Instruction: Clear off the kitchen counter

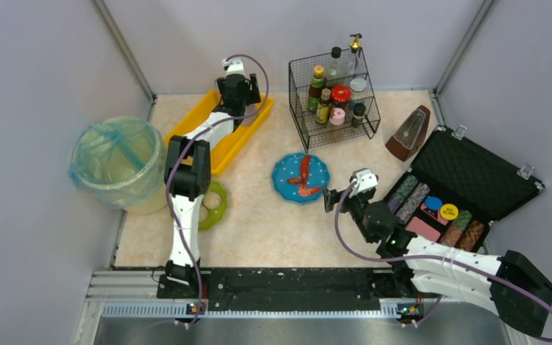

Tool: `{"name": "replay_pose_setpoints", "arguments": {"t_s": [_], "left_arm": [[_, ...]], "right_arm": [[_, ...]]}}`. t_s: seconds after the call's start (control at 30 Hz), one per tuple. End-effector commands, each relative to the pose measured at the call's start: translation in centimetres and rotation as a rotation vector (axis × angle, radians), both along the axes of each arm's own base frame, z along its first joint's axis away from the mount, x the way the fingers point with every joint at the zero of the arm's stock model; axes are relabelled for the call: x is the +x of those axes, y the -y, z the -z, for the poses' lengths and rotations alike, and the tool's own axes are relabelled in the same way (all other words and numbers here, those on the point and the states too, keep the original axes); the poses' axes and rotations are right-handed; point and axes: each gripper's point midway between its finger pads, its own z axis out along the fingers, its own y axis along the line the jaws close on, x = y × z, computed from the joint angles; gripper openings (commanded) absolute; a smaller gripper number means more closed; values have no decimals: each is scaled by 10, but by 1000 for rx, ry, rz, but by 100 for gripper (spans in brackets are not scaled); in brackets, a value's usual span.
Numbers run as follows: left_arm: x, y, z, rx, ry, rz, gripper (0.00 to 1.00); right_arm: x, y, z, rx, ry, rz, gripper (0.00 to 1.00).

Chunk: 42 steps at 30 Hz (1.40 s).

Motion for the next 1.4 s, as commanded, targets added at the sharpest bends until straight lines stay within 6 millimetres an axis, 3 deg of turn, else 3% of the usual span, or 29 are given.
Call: {"name": "replay_pose_setpoints", "arguments": {"t_s": [0.0,0.13,0.23,0.4,0.57,0.7,0.8,0.83,0.9,1.1,1.23,1.37], "left_arm": [[-12,5,-94,-42,134,45,87],[-36,7,-134,-85,166,76,88],[-68,4,-160,-127,175,87,88],[-124,-3,-173,-197,112,89,88],[-185,-4,-149,-247,-22,110,88],[-231,-2,-123,-332,-101,106,89],[-264,8,-83,-386,-179,133,89],[-278,11,-60,-389,-231,136,88],[-300,19,-41,-388,-270,161,89],[-358,32,9,-363,-418,228,89],[-384,41,22,-379,-453,282,89],[-396,42,26,-389,-445,296,89]], "right_arm": [[6,-6,-18,31,-12,21,99],[7,-14,-16,26,-99,19,99],[5,-22,-15,41,-166,-2,99],[1,-37,-14,82,-274,-31,99],[-6,-58,4,57,-456,-68,99],[-6,-61,23,33,-594,-12,99],[-2,-66,28,59,-677,25,99],[-2,-69,28,53,-693,20,99],[1,-73,29,16,-707,6,99],[19,-51,52,-11,-795,77,99],[41,-30,57,21,-813,156,97],[67,-16,68,34,-860,205,92]]}}
